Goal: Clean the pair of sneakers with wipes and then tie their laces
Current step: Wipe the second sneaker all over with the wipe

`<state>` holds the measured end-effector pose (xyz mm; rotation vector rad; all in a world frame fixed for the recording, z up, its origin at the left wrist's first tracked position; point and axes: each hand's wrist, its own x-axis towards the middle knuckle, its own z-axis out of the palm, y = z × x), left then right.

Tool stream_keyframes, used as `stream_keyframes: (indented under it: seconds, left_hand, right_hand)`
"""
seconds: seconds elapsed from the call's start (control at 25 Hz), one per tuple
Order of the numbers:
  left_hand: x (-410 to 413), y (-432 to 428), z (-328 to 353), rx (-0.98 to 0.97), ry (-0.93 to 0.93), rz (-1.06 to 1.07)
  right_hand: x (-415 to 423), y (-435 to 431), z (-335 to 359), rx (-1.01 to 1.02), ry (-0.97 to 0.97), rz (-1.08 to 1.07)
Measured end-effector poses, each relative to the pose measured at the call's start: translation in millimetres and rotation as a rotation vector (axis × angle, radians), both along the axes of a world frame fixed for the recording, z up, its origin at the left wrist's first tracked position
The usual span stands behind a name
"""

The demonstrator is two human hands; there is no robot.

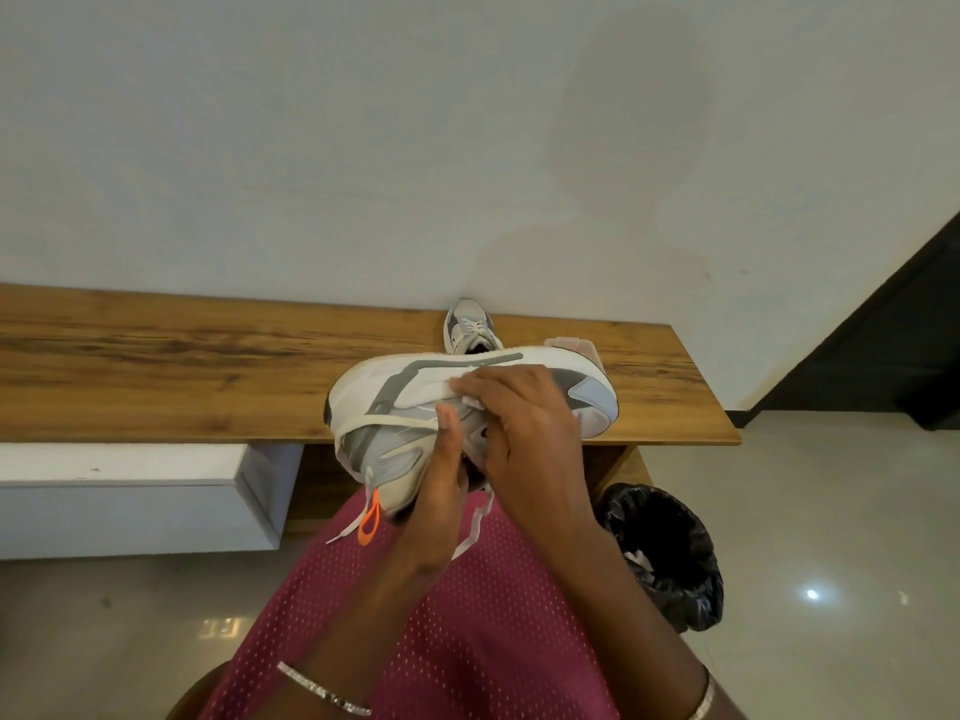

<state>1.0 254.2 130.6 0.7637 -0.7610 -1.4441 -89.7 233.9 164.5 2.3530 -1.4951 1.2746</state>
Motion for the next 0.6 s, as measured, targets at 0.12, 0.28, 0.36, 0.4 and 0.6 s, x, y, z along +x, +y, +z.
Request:
stream_keyframes:
  seconds: [0.12,0.28,0.36,0.4,0.6]
  left_hand:
    - [2,-2,-5,-0.027,-0.055,-0.029]
    - [5,-5,-5,-0.020,-0.078,-0.064]
    - [3,-4,-2,-0.057,-0.082,-0.079]
    - [1,-4,-1,-0.068,-0.072,-0.078]
    - [6,-6,-6,-0.061,-0.031,-0.073]
  right_hand:
    - [-22,-20,-1,0.006,0.087,-0.061]
    - [-43,-37,3,0.039,0.035,-0.236]
    - [-28,-33,4,0.048,-0.009,-0.243]
    - [-16,-29,4,0.050,-0.028,-0.197]
    - [-10,-31,4,0.037,0.053,-0.042]
